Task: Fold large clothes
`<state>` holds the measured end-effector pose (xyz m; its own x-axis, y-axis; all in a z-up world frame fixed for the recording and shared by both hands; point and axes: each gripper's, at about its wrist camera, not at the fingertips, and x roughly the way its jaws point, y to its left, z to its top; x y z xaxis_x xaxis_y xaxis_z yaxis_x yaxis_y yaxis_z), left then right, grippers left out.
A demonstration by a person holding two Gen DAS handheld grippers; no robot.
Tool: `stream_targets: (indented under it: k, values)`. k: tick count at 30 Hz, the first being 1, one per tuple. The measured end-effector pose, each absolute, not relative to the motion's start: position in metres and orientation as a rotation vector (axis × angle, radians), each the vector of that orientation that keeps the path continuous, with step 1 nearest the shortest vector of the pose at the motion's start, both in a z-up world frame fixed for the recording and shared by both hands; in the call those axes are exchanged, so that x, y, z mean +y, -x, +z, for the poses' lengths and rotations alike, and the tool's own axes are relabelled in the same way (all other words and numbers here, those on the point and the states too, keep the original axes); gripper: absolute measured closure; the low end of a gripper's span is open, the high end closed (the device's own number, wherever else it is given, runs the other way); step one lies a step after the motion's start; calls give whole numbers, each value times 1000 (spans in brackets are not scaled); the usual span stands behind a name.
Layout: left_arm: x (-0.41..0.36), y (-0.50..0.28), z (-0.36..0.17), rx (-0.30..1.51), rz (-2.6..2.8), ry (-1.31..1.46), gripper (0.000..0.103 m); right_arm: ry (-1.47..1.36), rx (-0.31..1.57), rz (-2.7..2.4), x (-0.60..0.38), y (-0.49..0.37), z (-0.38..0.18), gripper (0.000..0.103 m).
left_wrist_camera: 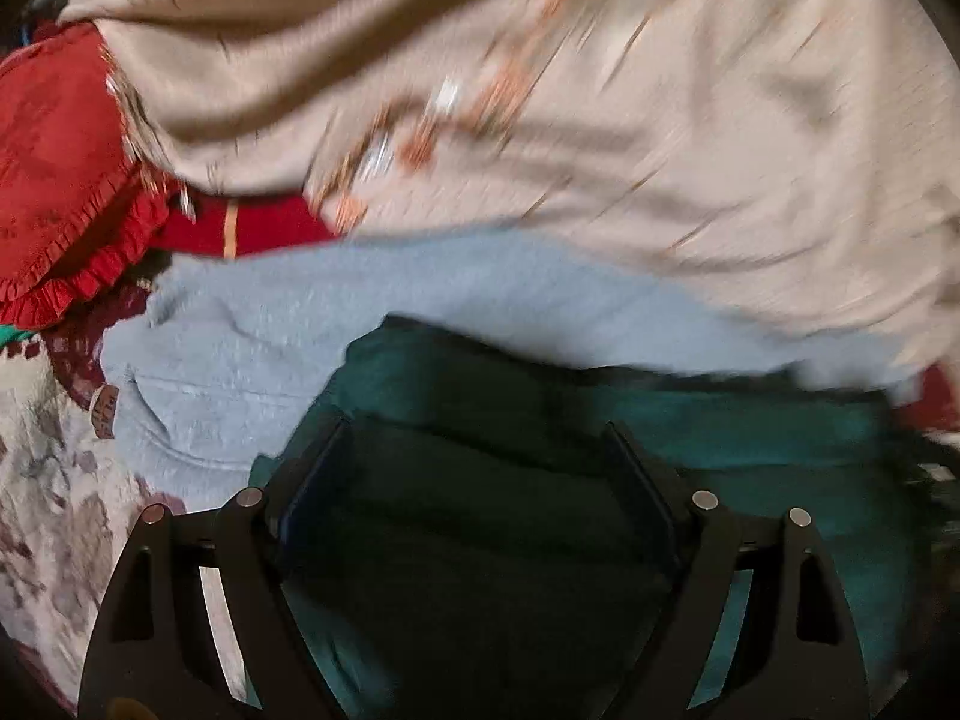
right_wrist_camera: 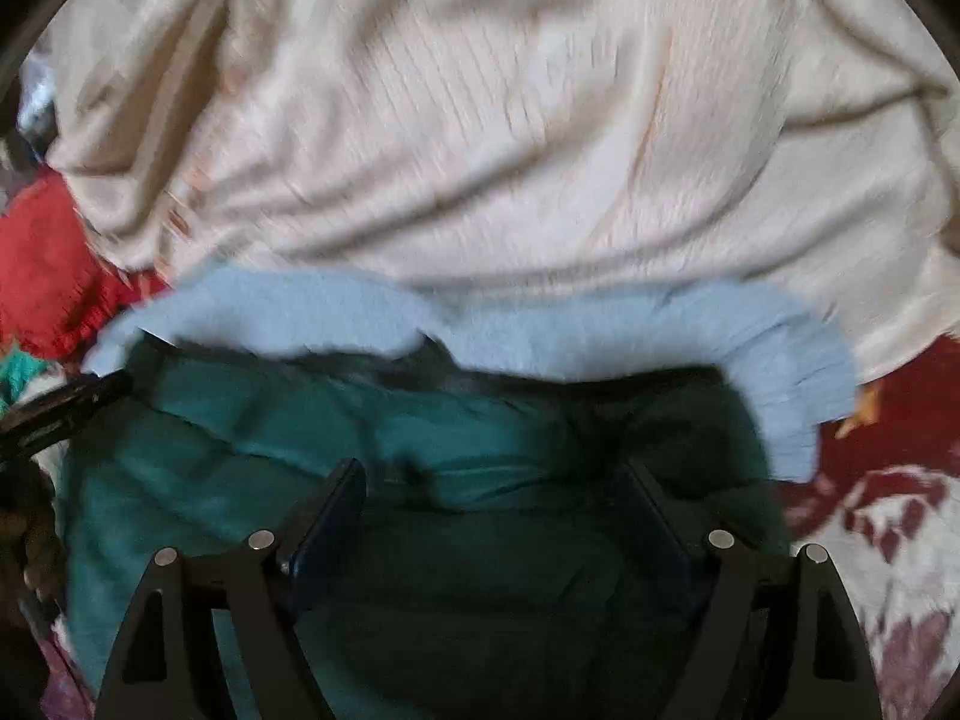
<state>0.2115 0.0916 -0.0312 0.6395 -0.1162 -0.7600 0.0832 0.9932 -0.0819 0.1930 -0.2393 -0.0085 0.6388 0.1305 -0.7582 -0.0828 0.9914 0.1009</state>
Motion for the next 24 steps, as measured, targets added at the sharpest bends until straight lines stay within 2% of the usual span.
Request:
stream_targets:
  k: [3,8,12,24]
  values:
    - [79,-167,-9,828,-183,61,18,-116,820,126,-222,-152,5,18]
    - [43,-130,-46,907,-204,35,18,-93,728,115,-193,-100,-3,18]
    - [37,-128,-79,912,-166,23,14,-82,749,129,-198,-93,-51,10]
    - [41,-117,-84,842,-162,40,13,-23,721,127,-194,-91,-56,8]
